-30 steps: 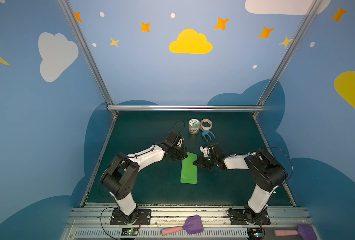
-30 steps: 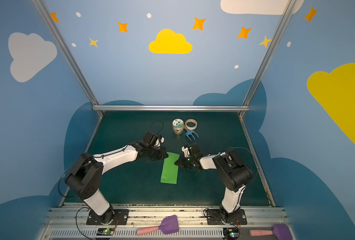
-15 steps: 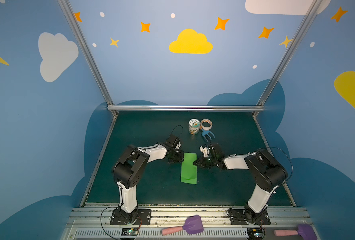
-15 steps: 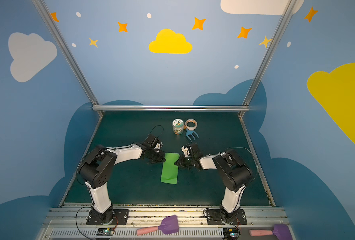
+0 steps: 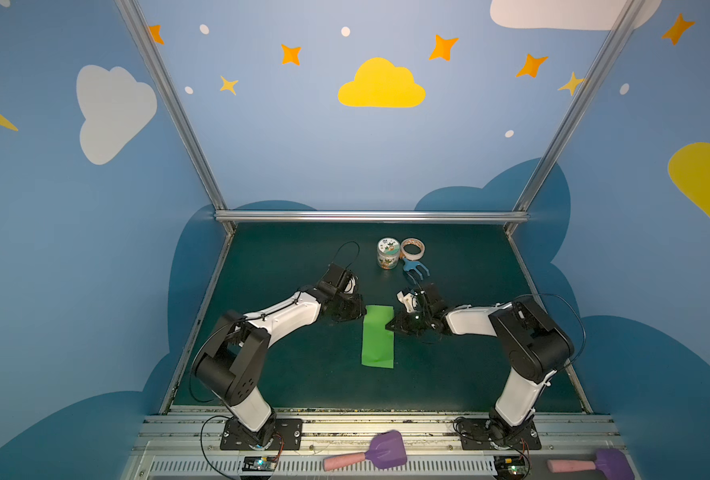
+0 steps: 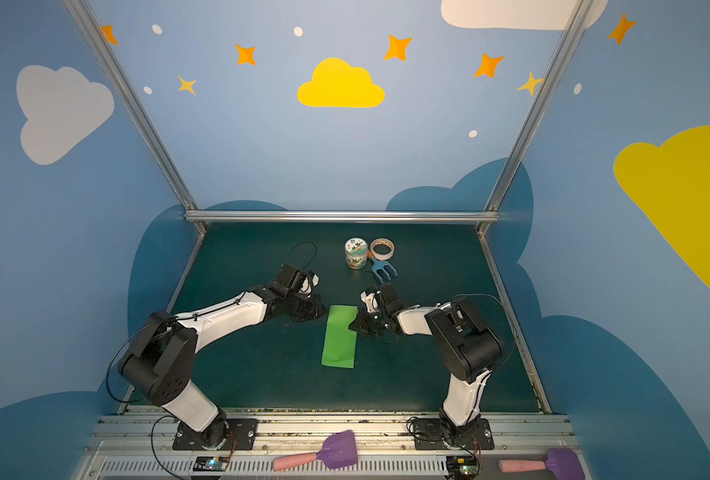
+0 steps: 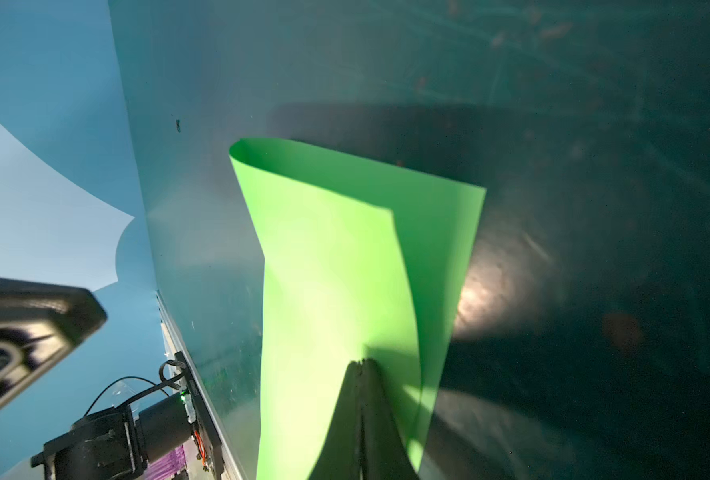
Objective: Fold a paper plane with a square sheet of paper (fold left side to right side)
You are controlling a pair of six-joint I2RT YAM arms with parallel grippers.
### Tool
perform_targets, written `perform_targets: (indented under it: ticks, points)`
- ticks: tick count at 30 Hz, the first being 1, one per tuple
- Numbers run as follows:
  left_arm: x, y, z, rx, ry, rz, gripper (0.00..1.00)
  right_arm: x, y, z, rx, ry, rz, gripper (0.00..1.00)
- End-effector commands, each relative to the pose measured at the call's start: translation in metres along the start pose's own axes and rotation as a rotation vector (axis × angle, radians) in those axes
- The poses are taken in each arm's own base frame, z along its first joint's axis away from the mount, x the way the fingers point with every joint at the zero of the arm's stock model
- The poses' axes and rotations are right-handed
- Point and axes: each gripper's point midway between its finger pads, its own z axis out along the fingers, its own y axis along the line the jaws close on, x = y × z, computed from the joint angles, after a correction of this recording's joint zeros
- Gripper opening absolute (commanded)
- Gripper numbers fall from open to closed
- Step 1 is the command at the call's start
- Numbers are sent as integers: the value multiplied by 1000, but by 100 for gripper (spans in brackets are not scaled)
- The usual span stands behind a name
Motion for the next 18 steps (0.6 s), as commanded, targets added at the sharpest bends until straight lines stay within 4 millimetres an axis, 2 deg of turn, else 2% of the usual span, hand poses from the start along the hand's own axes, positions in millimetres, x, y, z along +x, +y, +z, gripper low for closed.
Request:
perform_targets:
  ticks: [1,5,13,18]
  points:
    - [7,8,1,-19,26,-12,20,56,-86,6,330,151,99,0]
    - [19,12,7,-6,49,-22,23,53,-83,4,330,155,79,0]
    - [42,8,22,6,85,-26,10,50,-80,5,331,174,55,0]
    - [65,7,33,4,113,-42,7,46,-80,5,337,197,34,0]
